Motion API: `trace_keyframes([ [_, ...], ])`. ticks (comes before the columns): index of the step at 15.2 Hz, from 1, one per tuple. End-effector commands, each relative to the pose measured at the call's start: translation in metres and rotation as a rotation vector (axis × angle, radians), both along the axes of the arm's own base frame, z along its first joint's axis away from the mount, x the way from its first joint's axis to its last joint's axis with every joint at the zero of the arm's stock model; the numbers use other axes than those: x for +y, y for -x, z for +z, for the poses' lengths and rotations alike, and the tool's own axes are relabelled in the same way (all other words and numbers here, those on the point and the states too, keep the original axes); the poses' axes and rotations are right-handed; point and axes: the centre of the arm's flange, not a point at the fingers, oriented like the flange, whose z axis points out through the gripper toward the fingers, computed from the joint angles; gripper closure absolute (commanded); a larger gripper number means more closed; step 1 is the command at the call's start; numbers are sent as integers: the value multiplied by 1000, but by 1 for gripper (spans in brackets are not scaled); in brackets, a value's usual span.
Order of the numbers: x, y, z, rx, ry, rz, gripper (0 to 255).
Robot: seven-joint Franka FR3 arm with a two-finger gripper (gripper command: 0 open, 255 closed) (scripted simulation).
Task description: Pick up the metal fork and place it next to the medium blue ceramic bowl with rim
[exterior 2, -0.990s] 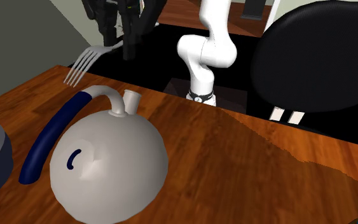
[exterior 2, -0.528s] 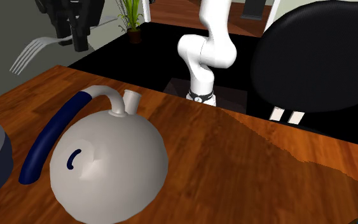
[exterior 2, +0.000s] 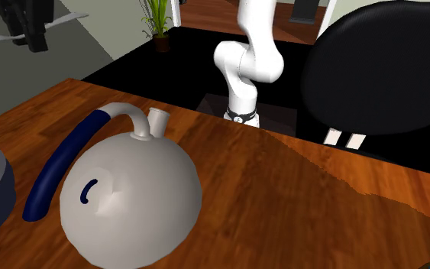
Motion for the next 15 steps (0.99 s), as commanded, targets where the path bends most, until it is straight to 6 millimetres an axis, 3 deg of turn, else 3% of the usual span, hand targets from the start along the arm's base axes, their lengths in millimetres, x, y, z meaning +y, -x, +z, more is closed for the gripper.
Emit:
trace_keyframes([
  [1,-27,1,-2,0,1,1,255],
  [10,-144,0,-1,0,1,1,255],
  [15,-144,0,-28,0,1,1,255],
])
